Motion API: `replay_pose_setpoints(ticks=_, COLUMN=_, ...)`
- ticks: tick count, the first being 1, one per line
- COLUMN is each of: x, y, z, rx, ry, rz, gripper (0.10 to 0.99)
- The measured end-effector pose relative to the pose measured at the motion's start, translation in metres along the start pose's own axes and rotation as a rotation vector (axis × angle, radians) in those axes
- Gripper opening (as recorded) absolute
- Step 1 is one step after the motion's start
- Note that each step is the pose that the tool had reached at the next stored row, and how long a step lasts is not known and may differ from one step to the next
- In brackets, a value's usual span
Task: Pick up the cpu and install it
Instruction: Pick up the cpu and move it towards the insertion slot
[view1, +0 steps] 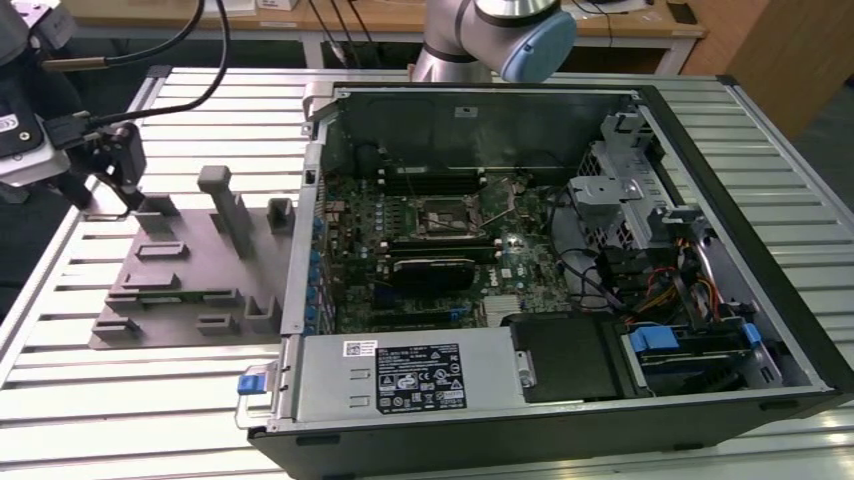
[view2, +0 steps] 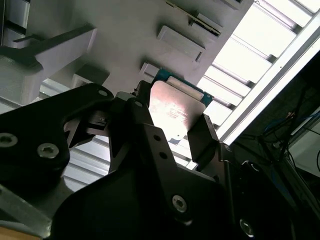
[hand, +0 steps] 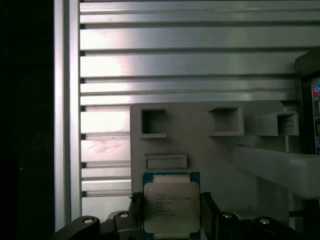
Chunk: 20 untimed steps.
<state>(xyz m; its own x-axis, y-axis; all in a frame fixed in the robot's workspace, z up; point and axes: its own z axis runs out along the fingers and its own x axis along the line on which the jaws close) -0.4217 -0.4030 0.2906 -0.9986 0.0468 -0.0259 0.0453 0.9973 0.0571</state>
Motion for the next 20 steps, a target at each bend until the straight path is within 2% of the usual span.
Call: replay_pose_setpoints(ticks=20, x=-0.0007, y=0.0053, z=-0.0328, rx=0.0, ry=-0.0013, rz=0.0, gripper=0.541)
